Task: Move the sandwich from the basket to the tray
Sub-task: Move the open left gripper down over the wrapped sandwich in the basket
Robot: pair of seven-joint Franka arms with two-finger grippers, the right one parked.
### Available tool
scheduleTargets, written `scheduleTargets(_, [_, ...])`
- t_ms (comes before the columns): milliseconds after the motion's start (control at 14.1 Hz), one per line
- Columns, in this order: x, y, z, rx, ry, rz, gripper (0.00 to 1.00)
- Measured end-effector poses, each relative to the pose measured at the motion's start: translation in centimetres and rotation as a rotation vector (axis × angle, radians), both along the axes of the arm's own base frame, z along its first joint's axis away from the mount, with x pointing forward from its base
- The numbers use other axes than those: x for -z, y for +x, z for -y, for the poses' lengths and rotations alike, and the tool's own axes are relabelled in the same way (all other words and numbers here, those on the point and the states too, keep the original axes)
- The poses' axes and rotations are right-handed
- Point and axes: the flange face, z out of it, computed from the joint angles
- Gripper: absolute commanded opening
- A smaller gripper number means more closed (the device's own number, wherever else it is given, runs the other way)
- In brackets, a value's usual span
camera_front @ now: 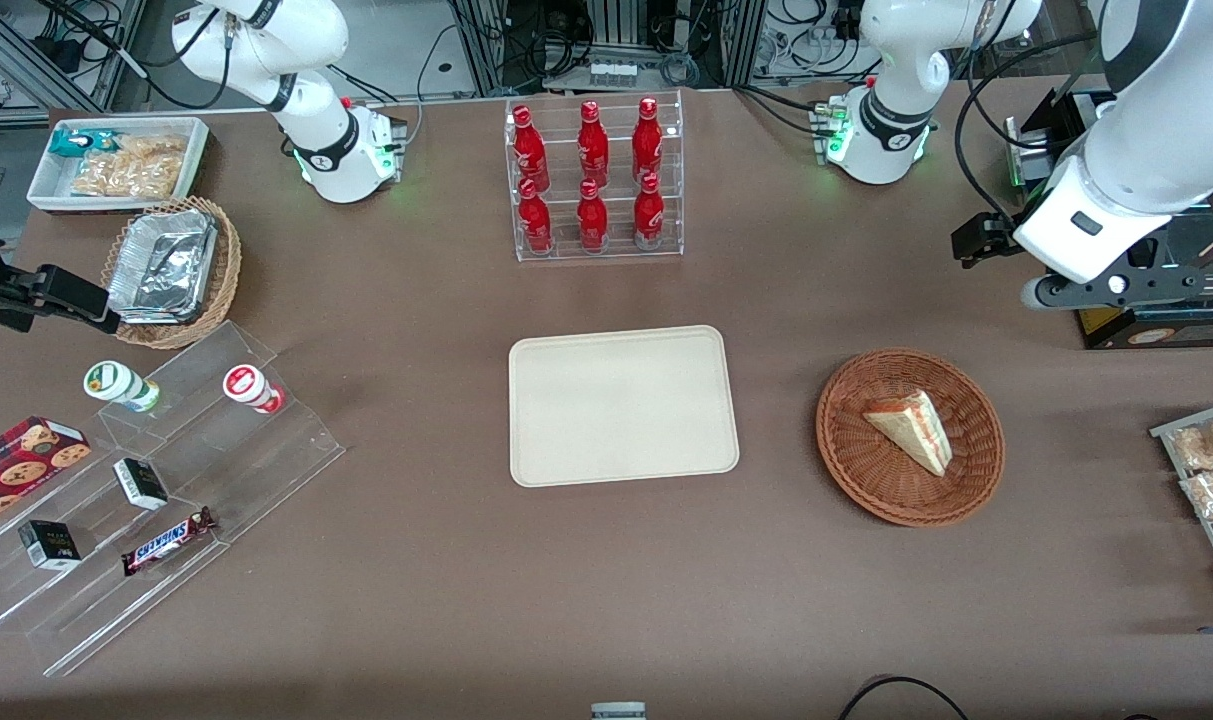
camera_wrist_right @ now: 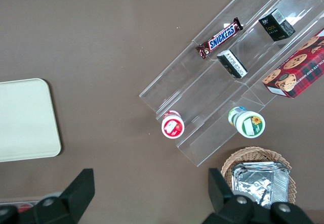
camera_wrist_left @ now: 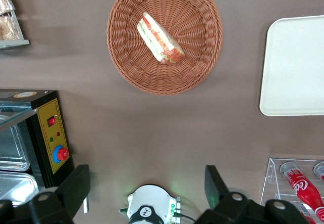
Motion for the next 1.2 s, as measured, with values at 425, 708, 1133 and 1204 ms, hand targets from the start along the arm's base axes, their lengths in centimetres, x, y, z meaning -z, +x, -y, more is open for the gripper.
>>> scheduleTargets(425, [1.4, 0.1, -0.4, -0.007, 0.005, -0.022, 1.0])
scheduleTargets(708, [8.6, 0.7, -2.6, -0.042, 0.024, -0.097, 1.0])
scheduleTargets(1133, [24.0, 1.0, -6.1, -0.325, 0.043, 0.001, 1.0])
scheduleTargets(1204, [26.0, 0.9, -5.9, -0.381, 0.047, 0.018, 1.0])
